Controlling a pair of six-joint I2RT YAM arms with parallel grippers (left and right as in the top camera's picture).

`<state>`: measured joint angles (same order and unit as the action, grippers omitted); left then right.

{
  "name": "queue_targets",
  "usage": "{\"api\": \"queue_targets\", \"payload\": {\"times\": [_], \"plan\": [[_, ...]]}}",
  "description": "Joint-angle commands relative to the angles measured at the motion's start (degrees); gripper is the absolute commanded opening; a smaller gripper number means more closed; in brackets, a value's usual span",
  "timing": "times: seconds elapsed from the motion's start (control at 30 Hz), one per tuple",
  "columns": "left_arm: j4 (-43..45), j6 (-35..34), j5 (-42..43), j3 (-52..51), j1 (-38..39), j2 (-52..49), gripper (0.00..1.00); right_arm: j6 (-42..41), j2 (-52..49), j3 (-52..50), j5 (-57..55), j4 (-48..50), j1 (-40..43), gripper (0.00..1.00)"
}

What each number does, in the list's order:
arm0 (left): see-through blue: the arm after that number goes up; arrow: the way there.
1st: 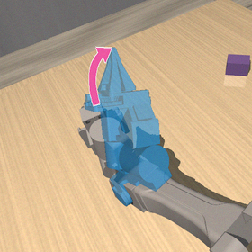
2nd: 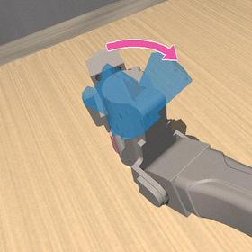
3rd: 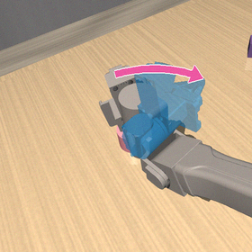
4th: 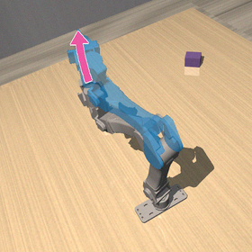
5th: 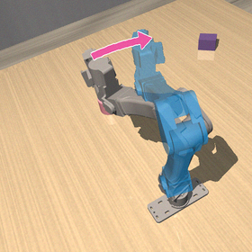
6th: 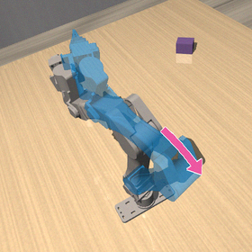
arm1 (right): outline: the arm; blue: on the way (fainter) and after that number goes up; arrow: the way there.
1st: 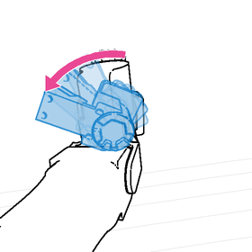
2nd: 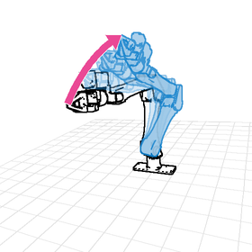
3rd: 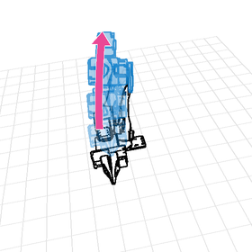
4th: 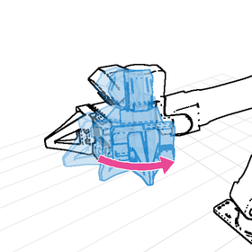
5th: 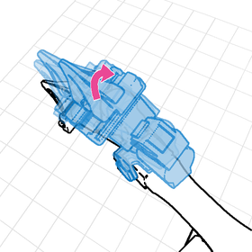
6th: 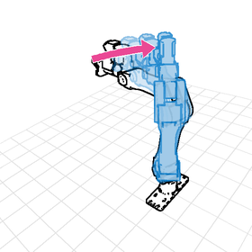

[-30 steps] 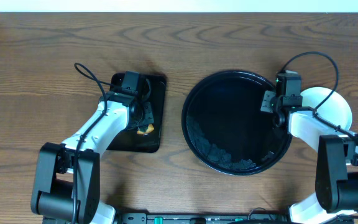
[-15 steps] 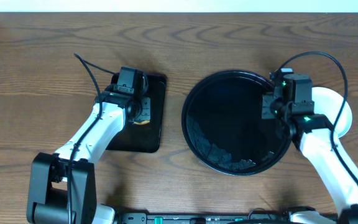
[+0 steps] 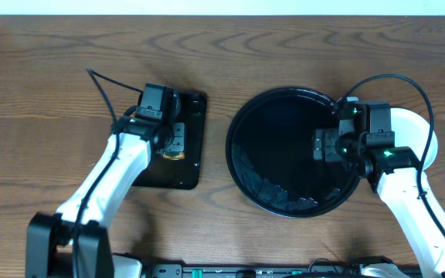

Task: Clean dirty plates on tray and stack at the side
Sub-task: 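Release the sponge into the water tray with the left gripper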

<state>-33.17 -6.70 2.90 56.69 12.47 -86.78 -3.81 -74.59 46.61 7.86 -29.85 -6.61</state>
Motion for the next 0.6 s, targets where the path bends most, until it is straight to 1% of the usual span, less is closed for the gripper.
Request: {"api": "queue_targets", "payload": {"times": [0.0, 0.07, 0.2, 0.23, 0.27, 0.4, 0.57], "plan": [[-2.45, -4.83, 0.13, 1.57, -0.31, 2.75, 0.56, 0.28, 0.7, 3.37, 1.25, -3.04, -0.44, 0.99], [-5.99, -7.89, 0.68, 1.57, -0.31, 3.82, 0.58, 0.31, 0.7, 6.1, 1.2, -8.0, -0.39, 0.99], [-11.58, -8.24, 4.55, 1.57, -0.31, 4.59, 0.57, 0.28, 0.76, 9.14, 1.22, -13.9, -0.04, 0.99], [-13.2, -8.22, 5.7, 1.57, -0.31, 4.61, 0.49, 0.26, 0.79, 9.38, 1.22, -14.73, -0.02, 0.99], [-14.53, -8.22, 6.38, 1.57, -0.31, 4.61, 0.08, 0.26, 0.85, 9.38, 1.22, -15.21, -0.02, 0.99], [-18.97, -8.22, 10.29, 1.57, -0.31, 4.61, 0.07, 0.28, 0.83, 9.35, 1.14, -16.96, -0.02, 0.99], [-20.52, -8.52, 13.62, 1.57, -0.31, 4.61, 0.07, 0.28, 0.83, 9.35, 0.98, -17.62, -0.02, 0.99]]}}
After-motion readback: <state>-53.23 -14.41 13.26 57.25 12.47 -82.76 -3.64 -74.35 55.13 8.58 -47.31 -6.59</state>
